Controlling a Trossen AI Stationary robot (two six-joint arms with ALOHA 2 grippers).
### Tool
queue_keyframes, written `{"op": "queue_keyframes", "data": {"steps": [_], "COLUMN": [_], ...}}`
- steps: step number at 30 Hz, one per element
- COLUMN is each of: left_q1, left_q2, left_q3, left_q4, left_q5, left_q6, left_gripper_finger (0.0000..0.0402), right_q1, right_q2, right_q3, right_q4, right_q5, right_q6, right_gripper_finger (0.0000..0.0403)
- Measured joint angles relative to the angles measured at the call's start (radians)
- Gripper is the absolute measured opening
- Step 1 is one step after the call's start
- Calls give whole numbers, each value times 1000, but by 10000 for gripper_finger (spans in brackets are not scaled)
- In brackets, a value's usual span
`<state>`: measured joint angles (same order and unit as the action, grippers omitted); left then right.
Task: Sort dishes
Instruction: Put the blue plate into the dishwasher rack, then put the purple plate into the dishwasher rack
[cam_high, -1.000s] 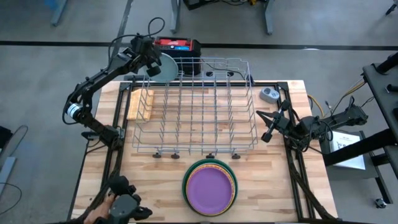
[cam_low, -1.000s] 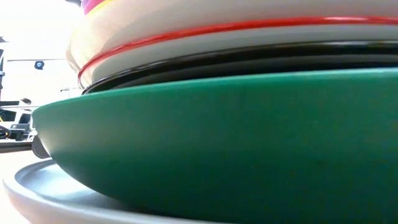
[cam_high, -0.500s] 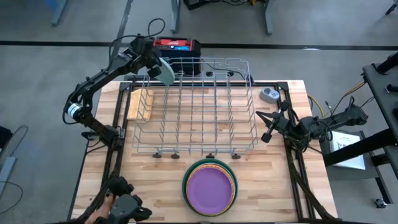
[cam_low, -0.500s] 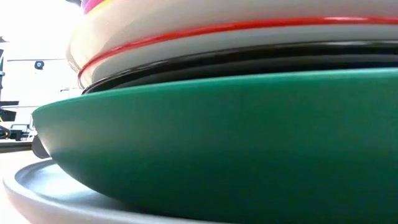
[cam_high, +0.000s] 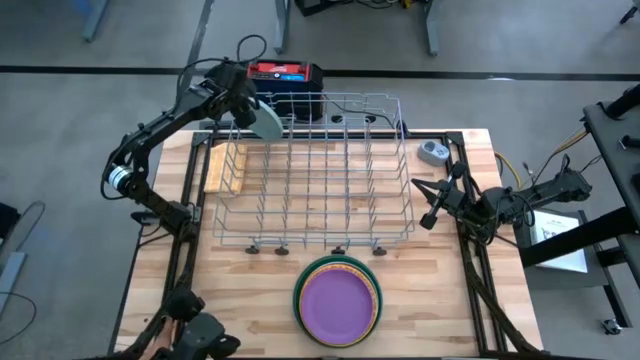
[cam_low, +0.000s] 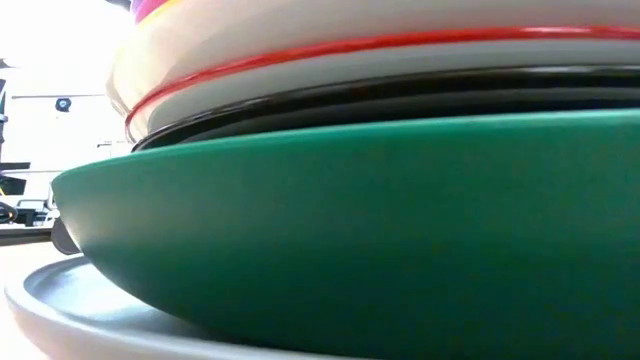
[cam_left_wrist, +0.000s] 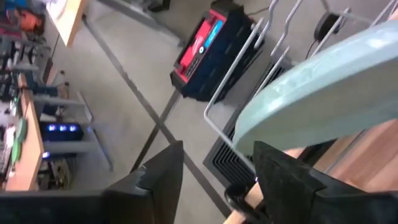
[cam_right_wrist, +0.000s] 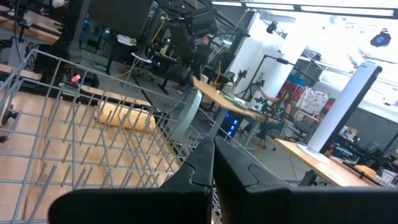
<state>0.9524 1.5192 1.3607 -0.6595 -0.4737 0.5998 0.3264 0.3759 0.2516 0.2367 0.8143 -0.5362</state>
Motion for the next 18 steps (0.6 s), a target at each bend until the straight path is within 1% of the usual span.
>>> {"op": "queue_keyframes", "data": {"steps": [6, 14, 15, 16, 17, 18], "left_q1": [-8, -13, -14, -16, -17, -21], "left_q2": [0, 0, 0, 0, 0, -1], "left_q3": [55, 227, 250, 273, 296, 318], "left_q4": [-79, -246, -258, -273, -291, -308], "left_q5": [-9, -6, 13, 60, 136, 239], "left_q6": [-16, -71, -86, -106, -123, -136], "left_gripper_finger": [216, 224, 224, 224, 224, 224], "right_q1": [0, 0, 0, 0, 0, 0], "right_q2": [0, 0, 0, 0, 0, 0], "right_q3": [0, 0, 0, 0, 0, 0], "right_q4": [0, -1, -1, -1, -1, -1], "right_q5": [0, 0, 0, 0, 0, 0], "right_q6": [0, 0, 0, 0, 0, 0], "right_gripper_finger": [0, 0, 0, 0, 0, 0]}}
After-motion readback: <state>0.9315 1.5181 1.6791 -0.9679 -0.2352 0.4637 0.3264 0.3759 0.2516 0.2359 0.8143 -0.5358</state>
